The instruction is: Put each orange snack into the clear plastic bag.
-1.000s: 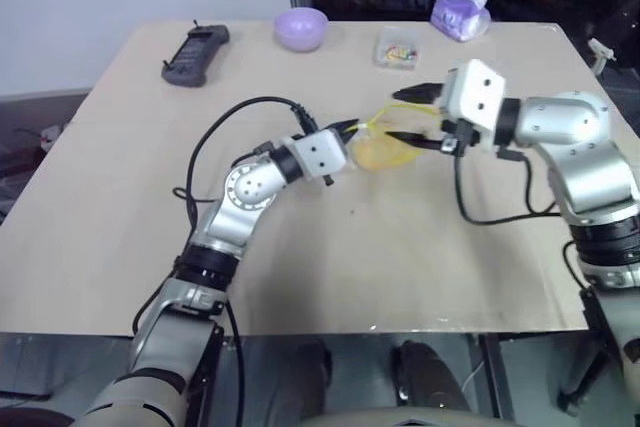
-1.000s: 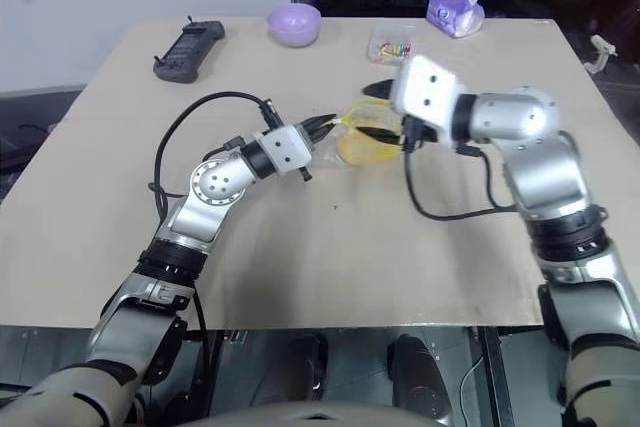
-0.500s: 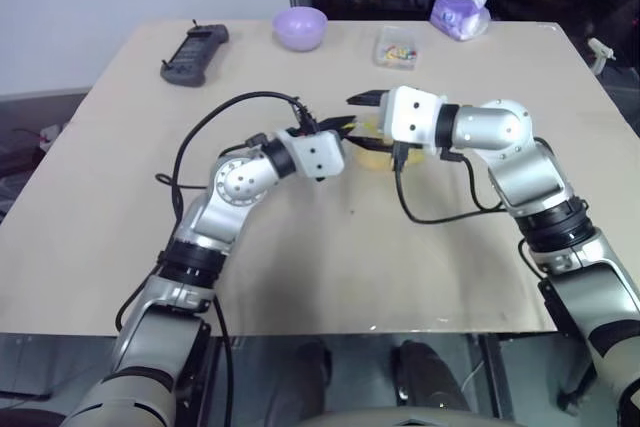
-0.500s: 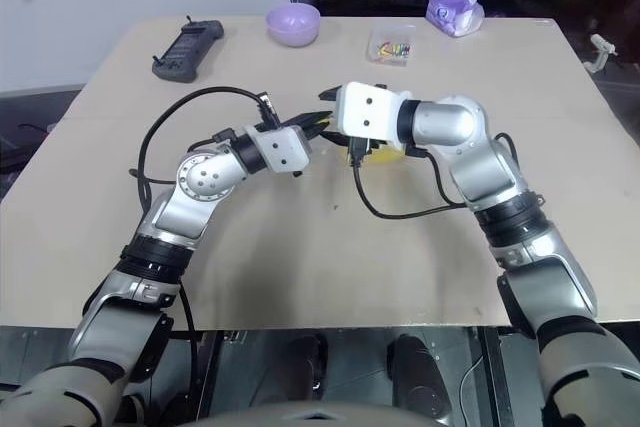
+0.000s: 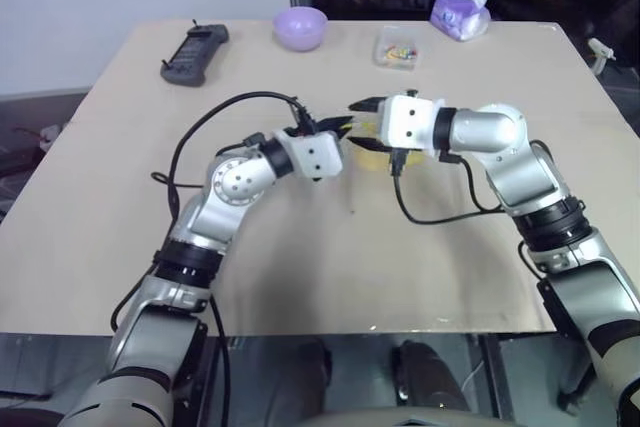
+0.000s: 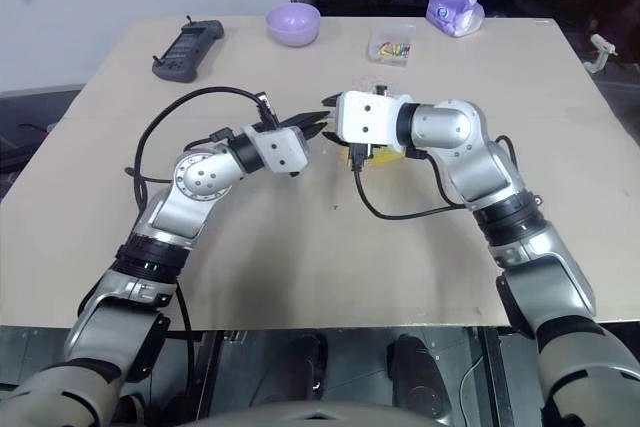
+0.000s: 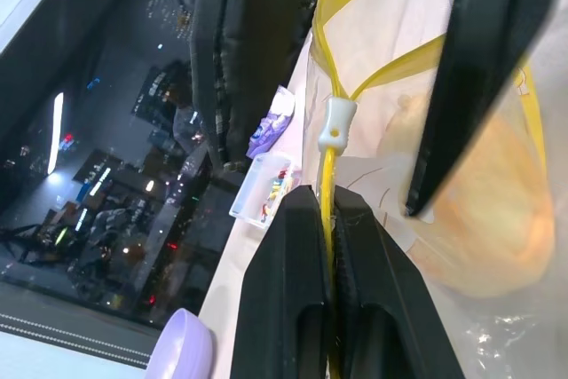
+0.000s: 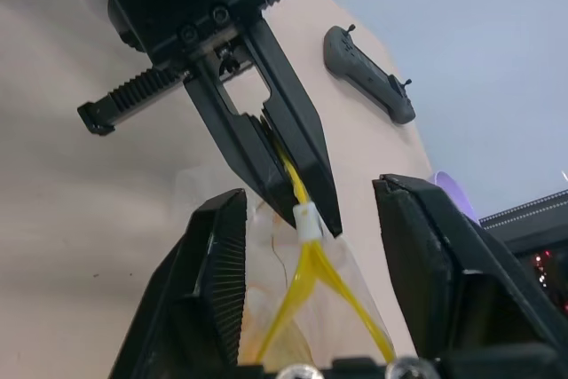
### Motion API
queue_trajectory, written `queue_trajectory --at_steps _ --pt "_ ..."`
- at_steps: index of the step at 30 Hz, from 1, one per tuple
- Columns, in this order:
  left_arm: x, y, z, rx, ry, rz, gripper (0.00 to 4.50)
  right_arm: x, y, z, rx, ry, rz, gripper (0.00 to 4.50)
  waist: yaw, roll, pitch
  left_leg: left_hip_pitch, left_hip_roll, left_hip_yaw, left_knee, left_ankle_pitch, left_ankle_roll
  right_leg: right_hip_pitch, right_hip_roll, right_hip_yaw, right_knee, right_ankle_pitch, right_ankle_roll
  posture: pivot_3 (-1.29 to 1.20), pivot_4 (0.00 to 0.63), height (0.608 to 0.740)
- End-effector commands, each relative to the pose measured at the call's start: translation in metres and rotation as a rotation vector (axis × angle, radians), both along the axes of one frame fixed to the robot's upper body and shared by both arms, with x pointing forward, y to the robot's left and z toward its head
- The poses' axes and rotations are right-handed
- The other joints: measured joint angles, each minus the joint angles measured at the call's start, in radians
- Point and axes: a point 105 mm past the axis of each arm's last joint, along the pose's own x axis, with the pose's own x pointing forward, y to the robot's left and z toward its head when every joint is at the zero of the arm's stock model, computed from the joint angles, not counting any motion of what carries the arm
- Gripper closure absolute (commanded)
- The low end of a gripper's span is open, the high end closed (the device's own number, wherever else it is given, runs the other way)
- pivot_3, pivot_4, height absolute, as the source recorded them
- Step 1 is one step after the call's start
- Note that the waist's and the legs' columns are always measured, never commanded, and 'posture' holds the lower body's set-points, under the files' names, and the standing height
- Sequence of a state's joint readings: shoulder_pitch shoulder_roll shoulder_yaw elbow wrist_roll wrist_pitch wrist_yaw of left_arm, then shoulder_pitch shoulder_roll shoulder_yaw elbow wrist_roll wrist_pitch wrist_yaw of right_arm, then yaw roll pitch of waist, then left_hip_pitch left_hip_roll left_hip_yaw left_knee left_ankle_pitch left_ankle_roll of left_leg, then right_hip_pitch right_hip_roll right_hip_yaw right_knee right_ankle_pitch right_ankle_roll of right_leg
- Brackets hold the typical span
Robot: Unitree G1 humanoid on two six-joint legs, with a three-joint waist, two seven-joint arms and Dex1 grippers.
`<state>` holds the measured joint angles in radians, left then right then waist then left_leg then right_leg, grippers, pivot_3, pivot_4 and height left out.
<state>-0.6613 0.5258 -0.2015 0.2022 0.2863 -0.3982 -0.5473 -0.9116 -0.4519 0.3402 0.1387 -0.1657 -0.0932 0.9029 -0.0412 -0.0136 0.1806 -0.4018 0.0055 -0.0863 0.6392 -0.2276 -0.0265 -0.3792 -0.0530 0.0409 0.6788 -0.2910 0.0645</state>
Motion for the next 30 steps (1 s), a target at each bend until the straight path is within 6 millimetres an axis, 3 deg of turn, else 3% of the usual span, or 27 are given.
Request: queue_trajectory --at_steps 1,30 --pt "-0.004 0.0001 0.0145 -0.005 -0.056 -0.008 4.5 -0.0013 -0.002 0.0161 0.033 -0.056 0.001 3.73 0.0 0.0 0.0 0.0 0.0 0.0 0.0 0.0 0.0 0.0 0.0 0.0 0.0 0.0 0.0 0.0 0.15 0.736" --pt "-0.005 0.0026 0.0086 -0.01 -0.039 0.003 4.5 -0.0089 -0.0025 0.0102 0.026 -0.025 0.017 3.73 0.0 0.0 0.0 0.0 0.0 0.0 0.0 0.0 0.0 0.0 0.0 0.0 0.0 0.0 0.0 0.0 0.15 0.736"
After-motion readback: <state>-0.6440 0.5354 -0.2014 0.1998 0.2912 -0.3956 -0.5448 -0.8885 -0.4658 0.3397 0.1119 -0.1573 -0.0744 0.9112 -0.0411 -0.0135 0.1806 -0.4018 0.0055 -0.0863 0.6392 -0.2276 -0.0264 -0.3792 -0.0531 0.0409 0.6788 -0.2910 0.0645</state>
